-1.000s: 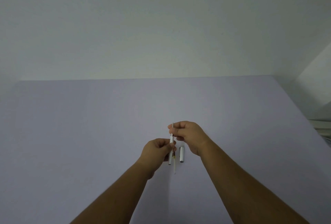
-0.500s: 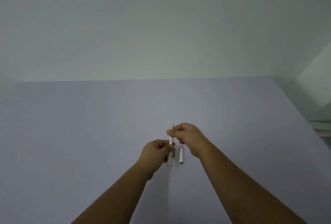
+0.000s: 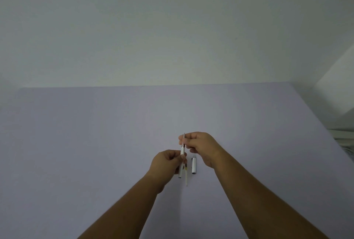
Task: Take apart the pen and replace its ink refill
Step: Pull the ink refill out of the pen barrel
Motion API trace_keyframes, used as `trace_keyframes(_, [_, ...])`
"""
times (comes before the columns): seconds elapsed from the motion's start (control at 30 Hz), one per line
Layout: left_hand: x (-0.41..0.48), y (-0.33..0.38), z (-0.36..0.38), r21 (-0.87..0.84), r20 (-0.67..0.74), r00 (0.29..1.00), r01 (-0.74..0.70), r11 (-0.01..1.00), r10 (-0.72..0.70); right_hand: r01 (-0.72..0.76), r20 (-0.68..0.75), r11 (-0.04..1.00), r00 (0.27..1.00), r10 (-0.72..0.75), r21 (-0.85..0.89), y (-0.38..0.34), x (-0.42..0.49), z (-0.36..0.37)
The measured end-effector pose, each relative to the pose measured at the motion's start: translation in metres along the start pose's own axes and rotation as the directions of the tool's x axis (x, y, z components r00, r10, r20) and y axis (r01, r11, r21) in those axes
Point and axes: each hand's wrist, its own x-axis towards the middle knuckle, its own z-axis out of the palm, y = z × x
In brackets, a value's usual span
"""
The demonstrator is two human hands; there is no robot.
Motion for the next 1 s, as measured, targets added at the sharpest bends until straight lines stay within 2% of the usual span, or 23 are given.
trace_keyframes(0.13, [-0.001, 0.000, 0.003, 0.032, 0.005, 1.000, 0.003, 0.999, -0.003, -0.033, -0.067, 0.999, 0.997, 0.031, -0.032, 0.001, -0.002, 0.002])
trace_keyframes(0.3, [-0.003, -0.001, 0.002, 0.054, -0.008, 1.000, 0.002, 0.999, -0.002, -0.029, 0.014, 1.000, 0.999, 0.029, 0.005, -0.002, -0.005, -0.002])
trace_keyframes(0.43, [-0.004, 0.001, 0.003, 0.070, -0.006, 1.000, -0.002, 0.998, 0.003, -0.042, -0.056, 0.998, 0.998, 0.040, -0.044, -0.002, -0.007, 0.000])
trace_keyframes(0.6, [-0.005, 0.002, 0.002, 0.060, -0.011, 1.000, -0.004, 0.998, 0.005, -0.044, 0.015, 0.999, 0.999, 0.044, -0.027, -0.005, -0.008, -0.003])
trace_keyframes(0.73, [-0.005, 0.002, 0.004, 0.073, -0.005, 1.000, -0.009, 0.997, 0.010, -0.038, -0.039, 0.998, 0.999, 0.036, -0.050, -0.004, -0.008, -0.001])
trace_keyframes(0.87, [-0.005, 0.002, 0.004, 0.070, -0.017, 1.000, -0.009, 0.998, 0.011, -0.017, 0.015, 1.000, 1.000, 0.017, -0.023, -0.006, -0.010, -0.003])
trace_keyframes(1.0, [-0.005, 0.001, 0.005, 0.077, -0.013, 1.000, -0.009, 0.997, 0.010, -0.036, -0.032, 0.999, 0.999, 0.036, -0.026, -0.005, -0.011, -0.002])
